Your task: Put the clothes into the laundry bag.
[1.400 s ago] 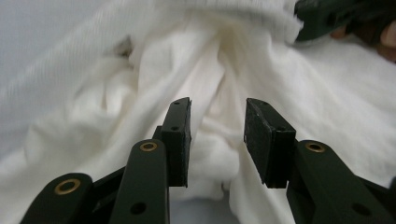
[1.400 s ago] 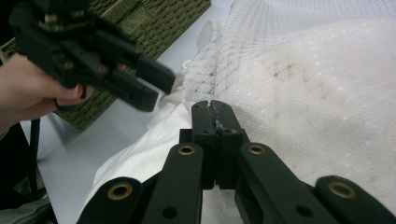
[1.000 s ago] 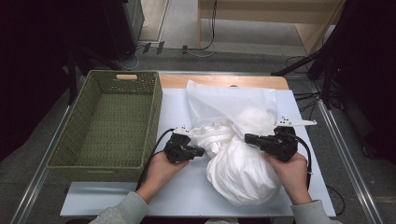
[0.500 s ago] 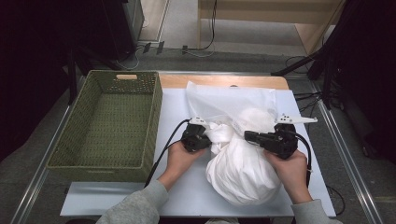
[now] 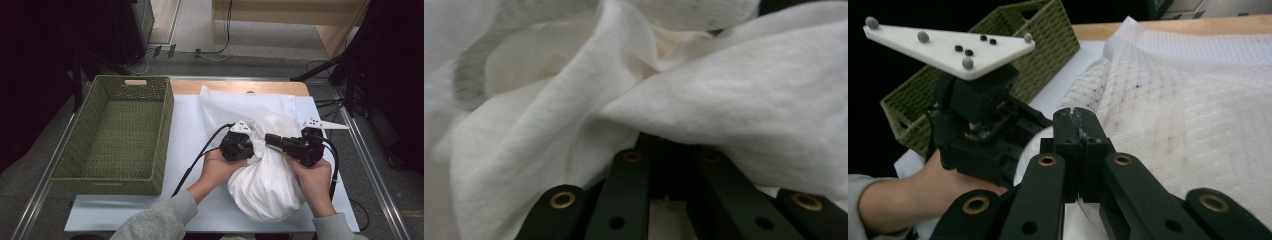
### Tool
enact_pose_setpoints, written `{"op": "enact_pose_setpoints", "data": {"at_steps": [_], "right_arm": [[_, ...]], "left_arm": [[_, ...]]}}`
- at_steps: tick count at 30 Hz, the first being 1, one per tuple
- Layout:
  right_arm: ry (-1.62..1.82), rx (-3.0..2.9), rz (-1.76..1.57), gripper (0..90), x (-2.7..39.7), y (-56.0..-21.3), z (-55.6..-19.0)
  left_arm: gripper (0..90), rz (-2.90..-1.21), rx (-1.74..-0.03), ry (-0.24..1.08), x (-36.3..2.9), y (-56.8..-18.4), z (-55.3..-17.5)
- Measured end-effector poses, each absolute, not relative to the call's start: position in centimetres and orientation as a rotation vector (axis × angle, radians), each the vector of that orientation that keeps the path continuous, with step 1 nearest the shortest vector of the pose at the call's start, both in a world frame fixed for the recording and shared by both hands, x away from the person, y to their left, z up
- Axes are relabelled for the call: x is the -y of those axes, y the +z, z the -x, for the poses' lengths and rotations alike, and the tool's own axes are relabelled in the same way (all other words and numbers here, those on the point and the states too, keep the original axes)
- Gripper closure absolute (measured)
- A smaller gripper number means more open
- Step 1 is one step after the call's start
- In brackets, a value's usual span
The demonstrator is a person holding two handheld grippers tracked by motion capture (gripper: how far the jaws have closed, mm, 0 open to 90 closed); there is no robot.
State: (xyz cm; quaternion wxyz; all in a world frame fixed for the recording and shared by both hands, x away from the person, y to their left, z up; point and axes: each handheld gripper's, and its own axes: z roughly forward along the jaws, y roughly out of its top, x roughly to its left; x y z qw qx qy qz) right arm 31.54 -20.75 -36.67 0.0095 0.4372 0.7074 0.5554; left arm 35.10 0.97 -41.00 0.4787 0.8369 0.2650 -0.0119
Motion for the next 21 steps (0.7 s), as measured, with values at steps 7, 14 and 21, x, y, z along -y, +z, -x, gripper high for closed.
{"op": "enact_pose_setpoints", "data": {"at_steps": [7, 14, 21], "right_arm": [[1.900, -2.166, -1.301, 90.0, 21.1, -35.6, -30.9], [2.011, -2.184, -1.119, 90.0, 20.6, -33.7, -29.1], [1.998, -2.161, -1.182, 90.0, 21.0, -34.4, -29.5]], "left_arm": [[89.4, -1.997, -0.634, -0.067, -0.2, -40.2, -35.1], [89.3, -1.925, -0.627, -0.077, -1.1, -38.8, -34.3], [89.3, -1.965, -0.640, -0.072, 0.5, -39.6, -35.6]]}}
